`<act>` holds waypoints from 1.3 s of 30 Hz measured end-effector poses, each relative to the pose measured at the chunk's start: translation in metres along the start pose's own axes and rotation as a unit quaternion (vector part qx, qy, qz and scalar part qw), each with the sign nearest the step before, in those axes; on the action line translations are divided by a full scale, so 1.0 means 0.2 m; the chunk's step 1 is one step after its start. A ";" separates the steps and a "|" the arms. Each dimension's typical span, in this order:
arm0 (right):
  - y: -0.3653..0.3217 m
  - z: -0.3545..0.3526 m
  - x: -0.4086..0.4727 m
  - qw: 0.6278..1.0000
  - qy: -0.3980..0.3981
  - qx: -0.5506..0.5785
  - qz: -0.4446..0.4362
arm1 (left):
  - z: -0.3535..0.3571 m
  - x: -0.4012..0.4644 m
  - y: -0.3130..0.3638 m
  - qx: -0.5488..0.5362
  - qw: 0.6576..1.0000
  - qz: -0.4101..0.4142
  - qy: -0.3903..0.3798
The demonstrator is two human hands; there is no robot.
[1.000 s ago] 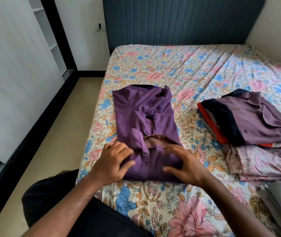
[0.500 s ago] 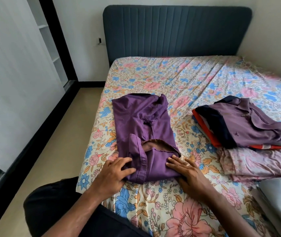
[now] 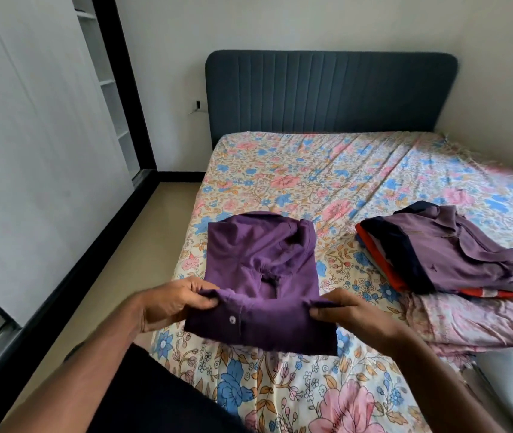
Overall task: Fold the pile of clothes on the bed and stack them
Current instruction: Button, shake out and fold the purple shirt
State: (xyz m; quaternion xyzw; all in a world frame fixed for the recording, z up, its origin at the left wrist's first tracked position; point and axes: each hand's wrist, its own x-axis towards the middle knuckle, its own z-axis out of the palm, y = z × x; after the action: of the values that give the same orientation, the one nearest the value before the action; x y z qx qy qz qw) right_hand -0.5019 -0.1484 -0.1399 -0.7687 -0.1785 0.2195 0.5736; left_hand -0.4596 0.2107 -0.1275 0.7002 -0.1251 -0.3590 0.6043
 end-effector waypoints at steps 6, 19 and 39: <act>-0.08 -0.03 0.33 0.960 0.271 -0.052 0.040 | -0.12 0.26 0.17 -0.049 0.976 0.038 0.211; -0.12 -0.39 1.15 0.811 0.500 -0.303 0.015 | -0.34 1.11 0.31 0.295 0.721 0.159 0.606; 0.26 -0.42 1.28 0.880 0.281 -0.240 0.298 | -0.22 1.25 -0.01 0.424 0.842 -0.078 0.324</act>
State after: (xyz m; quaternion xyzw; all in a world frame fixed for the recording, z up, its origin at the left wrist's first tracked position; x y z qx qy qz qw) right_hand -0.2407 -0.0967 -0.2025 -0.9292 0.1803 0.1055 0.3050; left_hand -0.2534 0.0924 -0.2174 0.9720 -0.0076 -0.0694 0.2243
